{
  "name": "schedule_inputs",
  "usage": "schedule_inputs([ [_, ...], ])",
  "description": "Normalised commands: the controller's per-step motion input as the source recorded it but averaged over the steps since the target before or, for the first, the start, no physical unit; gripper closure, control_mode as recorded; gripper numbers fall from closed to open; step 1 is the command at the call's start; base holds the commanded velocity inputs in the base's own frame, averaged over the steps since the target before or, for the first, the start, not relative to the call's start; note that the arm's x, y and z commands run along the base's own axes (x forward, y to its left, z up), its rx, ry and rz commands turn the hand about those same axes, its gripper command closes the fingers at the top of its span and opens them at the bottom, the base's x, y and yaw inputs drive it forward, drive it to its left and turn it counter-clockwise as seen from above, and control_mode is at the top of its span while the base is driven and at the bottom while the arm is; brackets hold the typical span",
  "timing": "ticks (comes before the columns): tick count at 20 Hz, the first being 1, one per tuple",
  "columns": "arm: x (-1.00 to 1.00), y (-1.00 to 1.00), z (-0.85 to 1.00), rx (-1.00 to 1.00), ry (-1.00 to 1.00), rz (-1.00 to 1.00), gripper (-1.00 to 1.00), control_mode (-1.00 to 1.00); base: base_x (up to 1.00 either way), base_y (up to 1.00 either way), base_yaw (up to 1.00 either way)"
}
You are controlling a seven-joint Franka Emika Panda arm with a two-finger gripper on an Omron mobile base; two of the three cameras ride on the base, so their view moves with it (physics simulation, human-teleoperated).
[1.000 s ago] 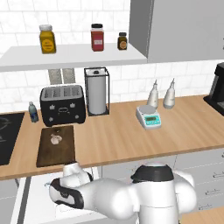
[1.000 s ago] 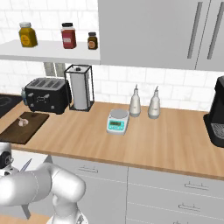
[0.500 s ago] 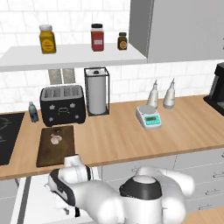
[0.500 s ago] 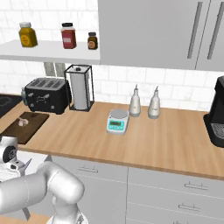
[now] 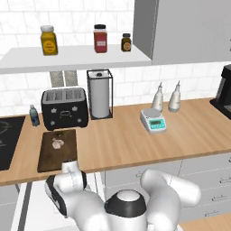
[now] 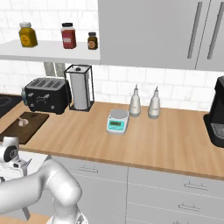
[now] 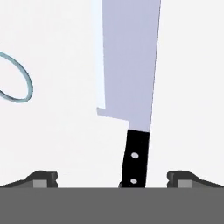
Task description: Place the appropriate cutting tool for cutting the garlic skin on the cutting board.
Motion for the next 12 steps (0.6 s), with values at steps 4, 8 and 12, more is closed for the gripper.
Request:
schedule_inputs([
  [4, 0.21, 0.00, -0.36, 0.00, -0.04, 0.00, -1.00, -1.00, 0.00, 0.00, 0.00],
  [8, 0.00, 0.00, -0.26, 0.00, -0.05, 0.01, -1.00, -1.00, 0.00, 0.00, 0.00],
  [12, 0.00, 0.00, -0.28, 0.00, -0.04, 0.00, -1.00, -1.00, 0.00, 0.00, 0.00],
])
